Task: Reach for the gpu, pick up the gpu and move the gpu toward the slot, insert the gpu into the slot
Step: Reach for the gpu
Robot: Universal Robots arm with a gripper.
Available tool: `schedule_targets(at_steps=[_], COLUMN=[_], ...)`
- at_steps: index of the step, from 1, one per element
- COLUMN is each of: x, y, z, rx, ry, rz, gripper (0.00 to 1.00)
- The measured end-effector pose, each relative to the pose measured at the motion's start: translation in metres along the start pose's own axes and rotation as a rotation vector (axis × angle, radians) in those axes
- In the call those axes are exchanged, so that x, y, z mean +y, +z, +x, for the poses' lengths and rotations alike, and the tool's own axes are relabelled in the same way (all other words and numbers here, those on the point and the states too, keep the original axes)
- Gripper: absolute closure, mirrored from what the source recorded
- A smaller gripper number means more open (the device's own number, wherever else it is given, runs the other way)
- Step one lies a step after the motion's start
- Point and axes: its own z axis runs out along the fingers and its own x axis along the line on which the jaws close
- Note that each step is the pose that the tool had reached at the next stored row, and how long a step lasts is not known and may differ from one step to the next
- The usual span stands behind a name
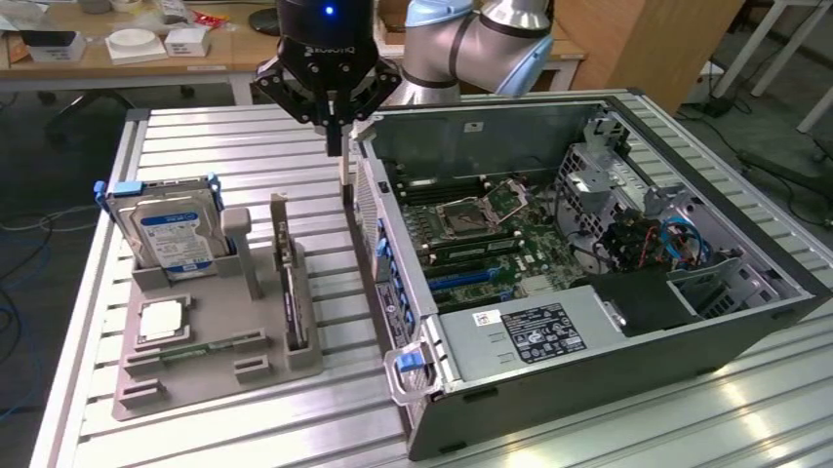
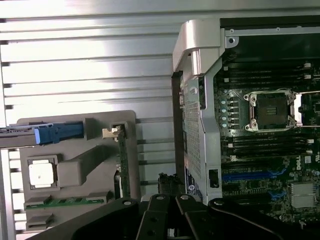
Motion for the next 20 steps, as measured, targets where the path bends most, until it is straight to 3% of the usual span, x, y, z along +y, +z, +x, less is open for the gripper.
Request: schedule_targets(at_steps=[20], x=[-0.0017], y=[0.0006], z=[0.022], rx=[0.0020], ry=[0.000], rz=[0.0002], gripper=[0.90])
